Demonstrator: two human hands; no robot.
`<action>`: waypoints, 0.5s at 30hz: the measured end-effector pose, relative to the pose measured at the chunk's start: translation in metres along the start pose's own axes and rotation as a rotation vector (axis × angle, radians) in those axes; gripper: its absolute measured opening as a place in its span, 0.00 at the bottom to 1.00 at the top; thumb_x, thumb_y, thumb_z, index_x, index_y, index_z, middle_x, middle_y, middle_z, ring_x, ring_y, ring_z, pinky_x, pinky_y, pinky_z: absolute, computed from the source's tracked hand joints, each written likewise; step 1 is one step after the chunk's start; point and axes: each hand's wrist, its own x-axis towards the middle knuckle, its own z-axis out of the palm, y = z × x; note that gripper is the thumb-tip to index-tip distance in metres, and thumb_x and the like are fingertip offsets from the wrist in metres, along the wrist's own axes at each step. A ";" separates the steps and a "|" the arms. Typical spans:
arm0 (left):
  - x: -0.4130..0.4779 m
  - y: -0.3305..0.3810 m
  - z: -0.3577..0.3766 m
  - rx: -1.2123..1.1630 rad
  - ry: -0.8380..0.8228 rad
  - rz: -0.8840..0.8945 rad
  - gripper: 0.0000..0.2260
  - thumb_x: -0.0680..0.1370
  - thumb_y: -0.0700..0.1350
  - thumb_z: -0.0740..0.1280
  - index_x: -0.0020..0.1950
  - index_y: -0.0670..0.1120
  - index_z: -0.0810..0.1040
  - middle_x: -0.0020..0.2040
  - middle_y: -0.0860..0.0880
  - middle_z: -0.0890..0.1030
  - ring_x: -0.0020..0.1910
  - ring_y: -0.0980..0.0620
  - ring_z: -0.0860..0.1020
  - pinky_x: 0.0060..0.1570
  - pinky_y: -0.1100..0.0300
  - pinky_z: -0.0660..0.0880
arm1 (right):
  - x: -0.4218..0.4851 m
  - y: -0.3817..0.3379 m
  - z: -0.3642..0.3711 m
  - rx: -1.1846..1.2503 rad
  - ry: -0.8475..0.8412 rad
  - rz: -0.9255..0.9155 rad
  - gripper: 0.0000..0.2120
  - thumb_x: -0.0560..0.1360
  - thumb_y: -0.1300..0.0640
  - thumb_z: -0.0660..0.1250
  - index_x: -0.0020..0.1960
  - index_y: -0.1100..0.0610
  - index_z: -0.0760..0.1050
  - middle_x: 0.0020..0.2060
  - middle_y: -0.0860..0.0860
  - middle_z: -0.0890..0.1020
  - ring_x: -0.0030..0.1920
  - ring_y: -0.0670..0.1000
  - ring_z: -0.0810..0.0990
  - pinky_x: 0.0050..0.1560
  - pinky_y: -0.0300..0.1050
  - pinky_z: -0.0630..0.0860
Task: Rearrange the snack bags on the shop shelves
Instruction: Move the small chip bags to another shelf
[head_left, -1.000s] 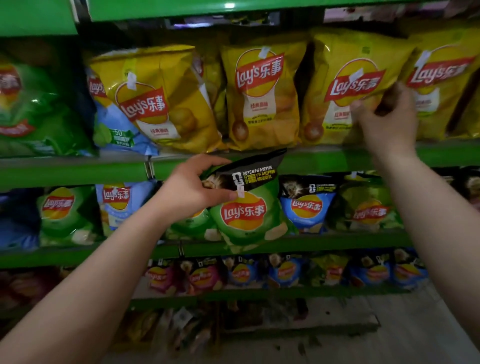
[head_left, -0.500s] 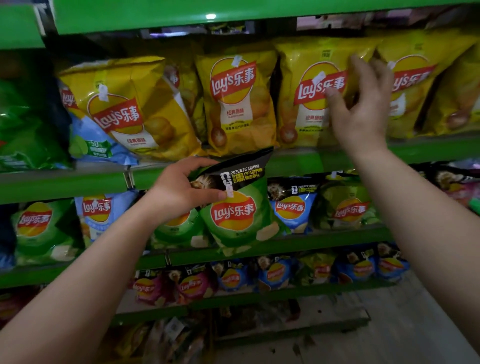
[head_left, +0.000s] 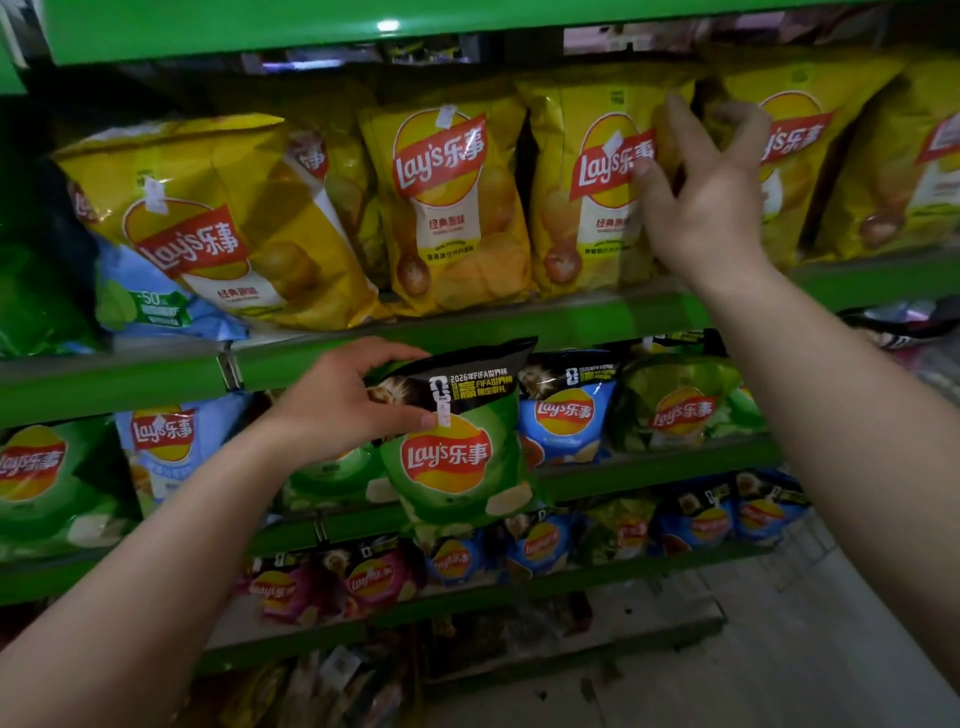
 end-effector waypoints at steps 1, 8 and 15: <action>0.001 0.000 0.000 -0.006 -0.008 -0.005 0.23 0.64 0.48 0.80 0.57 0.58 0.79 0.55 0.55 0.81 0.48 0.58 0.82 0.46 0.56 0.81 | -0.003 -0.001 -0.003 -0.012 0.015 -0.013 0.27 0.78 0.43 0.60 0.75 0.52 0.65 0.71 0.60 0.61 0.71 0.57 0.65 0.68 0.41 0.63; 0.003 0.001 0.012 -0.030 -0.075 -0.014 0.23 0.59 0.55 0.79 0.52 0.66 0.78 0.55 0.58 0.79 0.48 0.60 0.81 0.42 0.65 0.79 | -0.086 0.000 -0.020 0.271 0.138 0.071 0.12 0.77 0.50 0.62 0.55 0.54 0.76 0.52 0.51 0.75 0.52 0.46 0.76 0.53 0.45 0.76; 0.001 -0.019 0.080 0.033 -0.152 0.040 0.25 0.64 0.50 0.81 0.57 0.63 0.78 0.58 0.65 0.74 0.55 0.74 0.73 0.51 0.80 0.67 | -0.227 0.010 0.011 0.549 -1.004 0.569 0.47 0.58 0.30 0.75 0.72 0.38 0.61 0.63 0.35 0.71 0.63 0.41 0.75 0.60 0.43 0.76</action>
